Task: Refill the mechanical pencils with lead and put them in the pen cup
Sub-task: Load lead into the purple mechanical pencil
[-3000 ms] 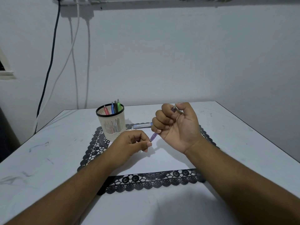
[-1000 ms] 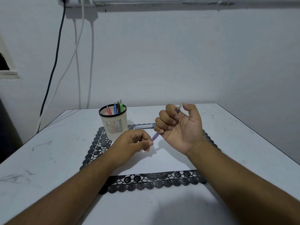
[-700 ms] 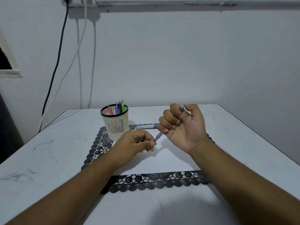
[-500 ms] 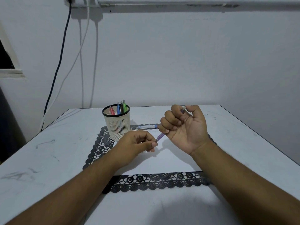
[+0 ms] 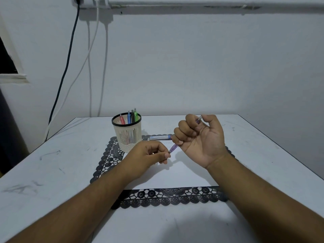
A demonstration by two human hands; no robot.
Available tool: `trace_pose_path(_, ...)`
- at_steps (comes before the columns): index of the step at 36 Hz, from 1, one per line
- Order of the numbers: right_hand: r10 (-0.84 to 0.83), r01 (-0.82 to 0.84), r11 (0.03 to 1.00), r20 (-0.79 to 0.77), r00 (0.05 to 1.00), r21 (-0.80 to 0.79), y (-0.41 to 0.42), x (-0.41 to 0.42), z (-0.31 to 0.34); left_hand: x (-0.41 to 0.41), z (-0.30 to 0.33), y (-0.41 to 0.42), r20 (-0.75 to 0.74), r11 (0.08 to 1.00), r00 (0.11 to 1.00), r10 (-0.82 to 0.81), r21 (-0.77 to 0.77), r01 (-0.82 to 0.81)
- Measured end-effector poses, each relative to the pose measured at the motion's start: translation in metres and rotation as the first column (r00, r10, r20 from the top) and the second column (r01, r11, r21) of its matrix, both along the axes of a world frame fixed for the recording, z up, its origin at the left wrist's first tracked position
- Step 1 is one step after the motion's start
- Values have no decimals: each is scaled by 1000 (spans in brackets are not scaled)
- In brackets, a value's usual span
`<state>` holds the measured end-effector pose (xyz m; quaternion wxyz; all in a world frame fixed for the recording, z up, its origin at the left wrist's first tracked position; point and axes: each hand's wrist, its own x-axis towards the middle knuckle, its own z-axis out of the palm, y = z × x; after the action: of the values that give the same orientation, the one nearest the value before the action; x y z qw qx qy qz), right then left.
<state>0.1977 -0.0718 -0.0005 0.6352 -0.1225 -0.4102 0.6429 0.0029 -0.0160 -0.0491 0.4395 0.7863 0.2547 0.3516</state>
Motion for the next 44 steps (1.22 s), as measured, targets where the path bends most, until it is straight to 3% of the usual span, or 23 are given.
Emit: trace_pose_path(44, -4, 7, 999, 88, 996, -33, -1, 1, 4, 2, 1, -6, -54, 1000, 998, -14, 1, 14)
